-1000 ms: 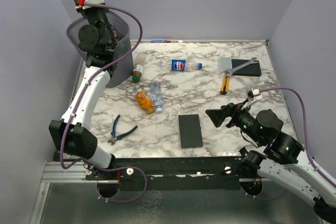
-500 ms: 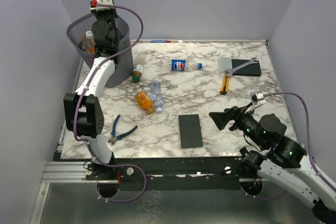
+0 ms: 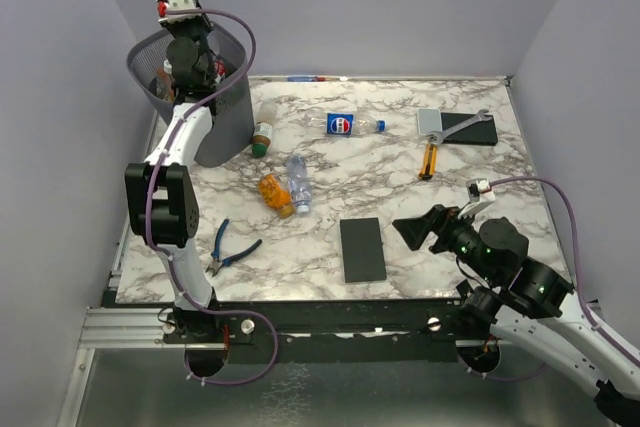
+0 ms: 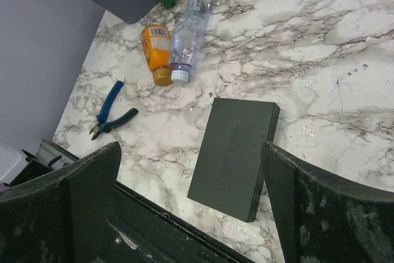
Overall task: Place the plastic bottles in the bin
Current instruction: Place the plastic bottle in the trash bin.
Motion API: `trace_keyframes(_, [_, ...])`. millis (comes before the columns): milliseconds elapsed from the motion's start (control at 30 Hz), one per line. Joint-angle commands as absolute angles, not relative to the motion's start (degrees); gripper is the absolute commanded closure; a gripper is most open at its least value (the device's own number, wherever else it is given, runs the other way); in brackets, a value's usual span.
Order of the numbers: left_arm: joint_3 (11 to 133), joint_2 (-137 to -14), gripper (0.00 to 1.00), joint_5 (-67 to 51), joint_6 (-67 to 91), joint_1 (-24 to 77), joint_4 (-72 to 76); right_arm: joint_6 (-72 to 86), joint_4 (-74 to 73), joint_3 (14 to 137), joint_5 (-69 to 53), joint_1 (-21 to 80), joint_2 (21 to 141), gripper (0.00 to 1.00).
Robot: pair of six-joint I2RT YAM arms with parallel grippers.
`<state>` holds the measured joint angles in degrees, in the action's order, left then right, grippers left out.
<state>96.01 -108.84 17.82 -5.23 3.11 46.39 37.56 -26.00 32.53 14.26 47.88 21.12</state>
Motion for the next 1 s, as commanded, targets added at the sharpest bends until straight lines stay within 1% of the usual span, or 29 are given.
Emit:
trace_keyframes(0, [88.4,-110.2,1.0,20.6,-0.2,3.1,49.7,40.0,-26.9,32.4,14.6,47.8,21.5,0.02])
trace_keyframes(233, [76.3,-107.7,1.0,21.4,6.0,3.0,53.0,41.2,-28.2,32.5,14.1,47.8,20.8,0.02])
trace_keyframes(367, [72.7,-104.9,1.0,21.0,7.7,3.0,54.6,41.0,-28.0,32.5,13.0,47.8,20.4,0.03])
trace_keyframes(400, [72.5,-104.2,0.97,20.8,7.8,3.0,54.5,40.9,-28.2,32.7,13.0,47.8,20.5,0.03])
trace_keyframes(433, [72.5,-103.4,0.89,20.6,7.8,3.1,54.5,40.7,-28.3,33.0,13.0,47.8,20.5,0.03])
trace_keyframes(467, [72.7,-102.7,0.79,20.7,7.9,3.1,54.4,40.6,-28.4,33.3,12.9,47.8,20.6,0.03])
trace_keyframes(567, [74.8,-100.8,0.53,20.0,7.8,3.1,52.9,39.7,-28.7,34.0,13.1,47.8,20.5,0.03])
trace_keyframes(800, [81.4,-97.8,0.16,19.6,8.3,3.0,48.8,36.9,-30.8,36.8,16.4,47.8,19.9,0.02])
trace_keyframes(833, [82.0,-97.4,0.06,19.9,8.3,3.0,48.7,36.7,-31.2,37.3,16.9,47.8,19.8,0.02])
trace_keyframes(867, [82.7,-96.7,0.02,20.2,8.7,3.1,48.4,36.3,-31.7,37.7,17.3,47.8,19.8,0.02])
trace_keyframes(967, [84.3,-94.6,0.01,20.9,9.6,3.2,48.0,35.5,-32.4,38.6,18.2,47.8,19.6,0.02])
